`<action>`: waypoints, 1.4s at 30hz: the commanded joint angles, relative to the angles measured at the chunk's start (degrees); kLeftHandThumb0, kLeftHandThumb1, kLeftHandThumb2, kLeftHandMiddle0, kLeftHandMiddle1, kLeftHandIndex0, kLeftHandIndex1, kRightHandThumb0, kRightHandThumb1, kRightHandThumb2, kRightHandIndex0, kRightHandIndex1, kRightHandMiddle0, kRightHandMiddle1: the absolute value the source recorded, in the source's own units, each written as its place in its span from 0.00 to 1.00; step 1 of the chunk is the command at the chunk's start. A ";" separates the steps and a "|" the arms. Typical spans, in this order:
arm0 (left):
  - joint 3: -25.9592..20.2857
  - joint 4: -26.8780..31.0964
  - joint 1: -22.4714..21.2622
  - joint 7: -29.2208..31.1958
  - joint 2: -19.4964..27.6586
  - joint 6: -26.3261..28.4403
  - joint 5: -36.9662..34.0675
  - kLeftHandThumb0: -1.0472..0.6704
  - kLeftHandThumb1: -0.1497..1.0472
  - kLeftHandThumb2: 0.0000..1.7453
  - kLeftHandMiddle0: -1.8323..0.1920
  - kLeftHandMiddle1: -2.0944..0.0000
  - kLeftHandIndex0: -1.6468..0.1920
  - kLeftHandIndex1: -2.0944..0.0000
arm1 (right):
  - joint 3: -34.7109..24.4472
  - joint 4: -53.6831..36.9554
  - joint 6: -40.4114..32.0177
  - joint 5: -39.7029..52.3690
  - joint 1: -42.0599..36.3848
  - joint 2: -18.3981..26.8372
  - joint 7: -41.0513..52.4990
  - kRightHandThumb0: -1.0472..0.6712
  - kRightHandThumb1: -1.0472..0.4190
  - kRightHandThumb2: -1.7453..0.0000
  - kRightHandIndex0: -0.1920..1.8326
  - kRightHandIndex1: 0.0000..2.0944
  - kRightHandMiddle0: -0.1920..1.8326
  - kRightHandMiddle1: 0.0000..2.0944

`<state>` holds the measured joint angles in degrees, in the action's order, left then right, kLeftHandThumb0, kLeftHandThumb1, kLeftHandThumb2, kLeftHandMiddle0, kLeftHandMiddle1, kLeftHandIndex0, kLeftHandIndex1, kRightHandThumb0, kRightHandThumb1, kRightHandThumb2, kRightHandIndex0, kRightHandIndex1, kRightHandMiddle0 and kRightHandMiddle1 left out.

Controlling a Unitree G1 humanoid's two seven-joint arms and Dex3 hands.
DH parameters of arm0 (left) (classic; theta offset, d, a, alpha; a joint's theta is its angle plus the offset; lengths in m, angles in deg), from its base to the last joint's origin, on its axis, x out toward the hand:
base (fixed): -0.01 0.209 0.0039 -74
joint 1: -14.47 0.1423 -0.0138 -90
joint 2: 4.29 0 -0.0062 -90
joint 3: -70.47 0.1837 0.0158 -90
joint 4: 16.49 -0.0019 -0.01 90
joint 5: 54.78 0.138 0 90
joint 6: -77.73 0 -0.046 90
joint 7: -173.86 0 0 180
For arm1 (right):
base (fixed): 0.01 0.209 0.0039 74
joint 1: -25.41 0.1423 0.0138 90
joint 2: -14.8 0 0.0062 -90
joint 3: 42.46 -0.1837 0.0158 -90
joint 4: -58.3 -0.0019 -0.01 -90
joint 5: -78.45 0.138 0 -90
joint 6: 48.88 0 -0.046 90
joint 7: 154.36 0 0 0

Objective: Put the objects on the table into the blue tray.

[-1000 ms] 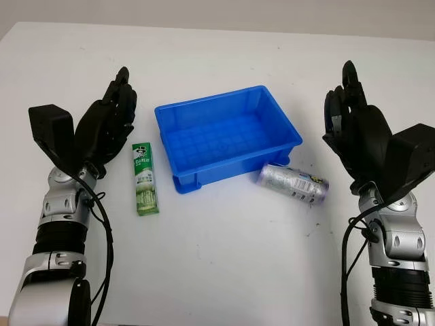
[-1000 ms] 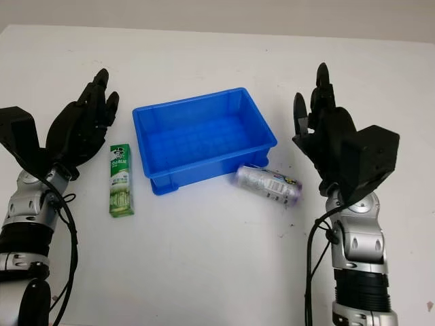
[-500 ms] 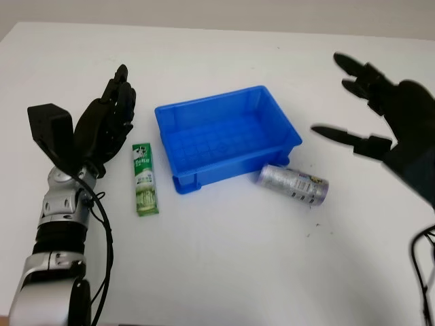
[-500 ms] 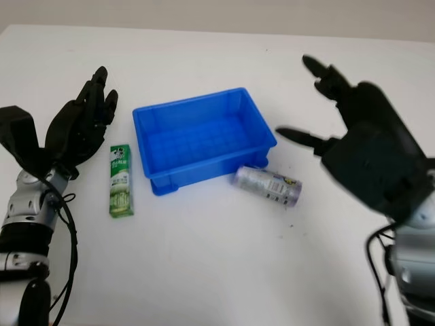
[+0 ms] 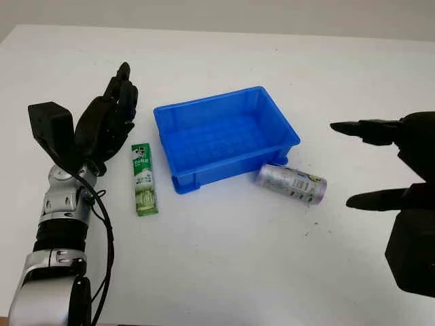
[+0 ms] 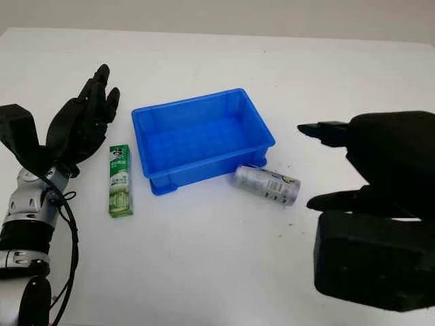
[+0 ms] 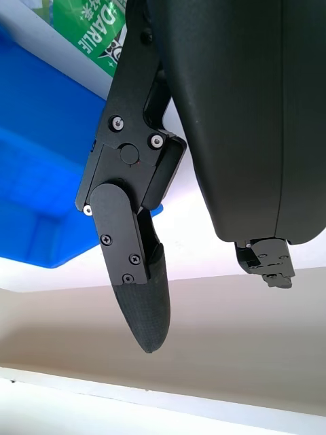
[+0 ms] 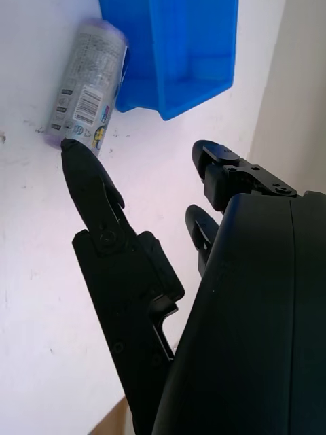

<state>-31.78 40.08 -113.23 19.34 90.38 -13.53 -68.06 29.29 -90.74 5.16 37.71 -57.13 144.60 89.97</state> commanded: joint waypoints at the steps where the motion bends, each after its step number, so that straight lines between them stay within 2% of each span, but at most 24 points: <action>1: 0.07 -0.58 -1.12 0.03 -0.09 -0.78 0.07 0.15 1.00 0.37 1.00 1.00 1.00 1.00 | 1.61 -0.96 1.57 -3.60 2.60 -3.32 3.34 0.21 0.07 0.96 0.35 0.05 0.34 0.03; 2: 0.11 -0.65 -1.16 0.03 -0.06 -0.90 0.13 0.15 1.00 0.37 1.00 1.00 1.00 1.00 | 3.21 -0.96 1.62 -6.65 3.96 -5.43 5.37 0.21 0.07 0.97 0.38 0.06 0.34 0.03; 3: 0.17 -0.65 -1.18 -0.05 -0.02 -0.94 0.24 0.15 1.00 0.38 1.00 1.00 1.00 1.00 | 4.73 -0.96 1.83 -9.35 5.10 -7.41 7.17 0.20 0.08 0.97 0.34 0.40 0.34 0.03; 4: 0.21 -0.69 -1.19 -0.01 0.05 -1.00 0.30 0.15 1.00 0.38 1.00 1.00 1.00 1.00 | 6.29 -0.96 1.73 -12.28 6.31 -9.25 9.32 0.20 0.08 0.97 0.26 0.69 0.33 0.03; 5: 0.22 -0.68 -1.19 0.02 0.08 -0.97 0.31 0.15 1.00 0.38 1.00 1.00 1.00 1.00 | 7.51 -0.96 2.07 -15.06 6.95 -11.22 10.68 0.20 0.09 0.97 0.16 0.65 0.34 0.03; 8: 0.18 -0.63 -1.04 0.09 0.20 -1.03 0.32 0.15 1.00 0.38 1.00 1.00 1.00 1.00 | 9.27 -0.96 3.91 -19.31 6.43 -17.15 10.17 0.22 0.11 0.97 0.29 0.27 0.35 0.03; 10: 0.08 -0.43 -0.90 0.20 0.20 -0.84 0.12 0.14 1.00 0.37 1.00 1.00 1.00 1.00 | 9.96 -0.96 4.61 -21.08 5.97 -19.17 10.99 0.23 0.11 0.97 0.31 0.17 0.34 0.02; 12: -0.08 -0.31 -0.75 0.17 0.20 -0.73 -0.04 0.14 1.00 0.37 1.00 1.00 1.00 1.00 | 10.68 -0.72 6.06 -20.73 5.05 -19.48 10.30 0.23 0.09 0.96 0.30 0.12 0.34 0.02; 20: -0.30 0.16 -0.30 0.11 0.25 -0.58 -0.20 0.15 1.00 0.37 1.00 1.00 1.00 1.00 | 11.03 5.64 12.81 -13.42 2.68 -20.42 -1.15 0.18 0.07 0.97 0.38 0.13 0.38 0.04; 29: -0.44 0.26 0.02 0.08 0.39 -0.50 -0.21 0.15 1.00 0.37 1.00 1.00 1.00 1.00 | 12.51 9.65 12.75 -10.30 3.13 -19.61 -2.67 0.18 0.06 0.97 0.37 0.15 0.38 0.03; 30: -0.40 0.30 0.06 0.08 0.41 -0.46 -0.16 0.15 1.00 0.37 1.00 1.00 1.00 1.00 | 12.60 9.99 12.78 -9.99 3.12 -19.63 -2.89 0.19 0.06 0.97 0.38 0.16 0.38 0.03; 31: -0.41 0.35 0.10 0.03 0.40 -0.39 -0.16 0.15 1.00 0.36 1.00 1.00 1.00 1.00 | 12.75 10.23 12.35 -9.81 3.20 -19.79 -2.82 0.19 0.06 0.97 0.35 0.23 0.38 0.03; 32: -0.44 0.51 0.14 0.01 0.34 -0.22 -0.26 0.15 1.00 0.36 1.00 1.00 1.00 1.00 | 13.03 10.53 11.97 -9.70 3.30 -19.96 -2.79 0.20 0.07 0.97 0.28 0.37 0.38 0.03; 34: -0.51 0.69 0.19 0.03 0.26 -0.02 -0.43 0.15 1.00 0.36 1.00 1.00 1.00 1.00 | 13.42 10.94 11.41 -9.46 3.33 -20.10 -3.00 0.21 0.08 0.97 0.22 0.45 0.38 0.03; 35: -0.51 0.74 0.23 0.15 0.27 0.00 -0.48 0.15 1.00 0.36 1.00 1.00 1.00 1.00 | 13.67 11.26 11.13 -9.32 3.41 -20.16 -3.10 0.21 0.08 0.97 0.19 0.56 0.39 0.04; 36: -0.57 0.70 0.23 0.22 0.28 0.02 -0.57 0.15 1.00 0.36 1.00 1.00 1.00 1.00 | 13.93 11.58 11.08 -9.26 3.48 -20.06 -3.25 0.21 0.09 0.97 0.13 0.73 0.38 0.06; 40: -0.65 0.79 0.31 -0.06 0.18 0.01 -0.52 0.15 1.00 0.36 1.00 1.00 1.00 1.00 | 14.93 12.65 10.28 -9.84 3.18 -20.84 -5.11 0.21 0.11 0.97 0.07 0.95 0.35 0.07; 42: -0.62 0.97 0.40 -0.14 0.14 0.07 -0.50 0.15 1.00 0.36 1.00 1.00 1.00 1.00 | 15.32 13.56 10.83 -9.20 2.65 -21.13 -7.28 0.20 0.13 0.97 0.12 0.99 0.36 0.08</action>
<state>-32.00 40.17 -113.60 19.25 90.38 -13.62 -68.11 44.38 -77.55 15.74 27.94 -53.76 123.95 83.67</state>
